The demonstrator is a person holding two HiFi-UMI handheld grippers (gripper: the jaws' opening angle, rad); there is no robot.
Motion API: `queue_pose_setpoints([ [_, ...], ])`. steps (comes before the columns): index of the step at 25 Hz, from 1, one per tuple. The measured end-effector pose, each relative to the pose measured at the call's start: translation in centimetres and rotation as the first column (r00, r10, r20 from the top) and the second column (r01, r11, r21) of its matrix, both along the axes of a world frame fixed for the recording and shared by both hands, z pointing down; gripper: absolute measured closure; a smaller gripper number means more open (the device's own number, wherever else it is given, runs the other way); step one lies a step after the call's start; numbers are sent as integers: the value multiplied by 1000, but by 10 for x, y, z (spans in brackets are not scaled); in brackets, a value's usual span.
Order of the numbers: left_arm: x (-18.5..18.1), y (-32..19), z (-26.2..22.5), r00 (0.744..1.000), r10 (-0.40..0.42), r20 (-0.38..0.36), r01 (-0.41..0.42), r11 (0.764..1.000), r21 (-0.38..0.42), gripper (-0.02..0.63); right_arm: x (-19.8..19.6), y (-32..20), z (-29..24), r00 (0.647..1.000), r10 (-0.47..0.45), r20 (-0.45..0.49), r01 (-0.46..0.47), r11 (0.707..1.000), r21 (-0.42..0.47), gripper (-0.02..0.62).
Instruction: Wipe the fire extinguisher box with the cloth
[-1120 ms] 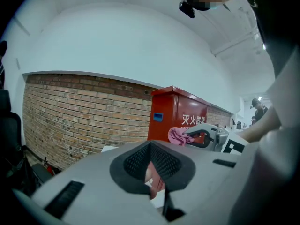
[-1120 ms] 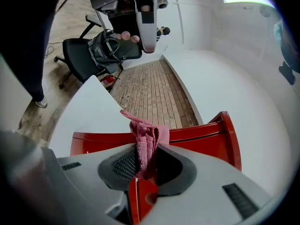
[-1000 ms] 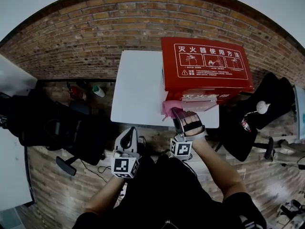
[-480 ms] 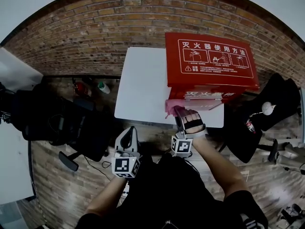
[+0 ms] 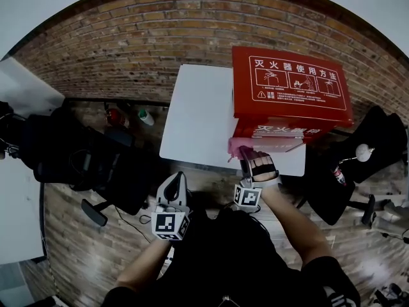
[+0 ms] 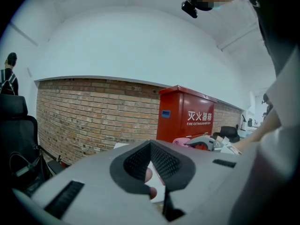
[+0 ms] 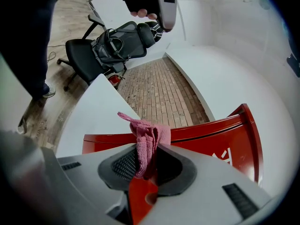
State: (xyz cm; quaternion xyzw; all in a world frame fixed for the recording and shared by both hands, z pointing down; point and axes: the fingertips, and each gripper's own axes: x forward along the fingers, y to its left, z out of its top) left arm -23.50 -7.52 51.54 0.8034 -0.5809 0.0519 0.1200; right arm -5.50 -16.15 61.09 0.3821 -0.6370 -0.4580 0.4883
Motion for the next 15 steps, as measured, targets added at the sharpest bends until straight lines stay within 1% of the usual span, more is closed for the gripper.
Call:
queue_pose_setpoints([
  [4,-4,7,6,1000,-17,-1,17,1000,-22,572,2,1,17,1000,-3,-11,3,1000,-21,494],
  [15,-8,11,12,1000,-28,10,28,999,-41,572,-2,2,39,1000,-22,-21,21,998,-55,494],
])
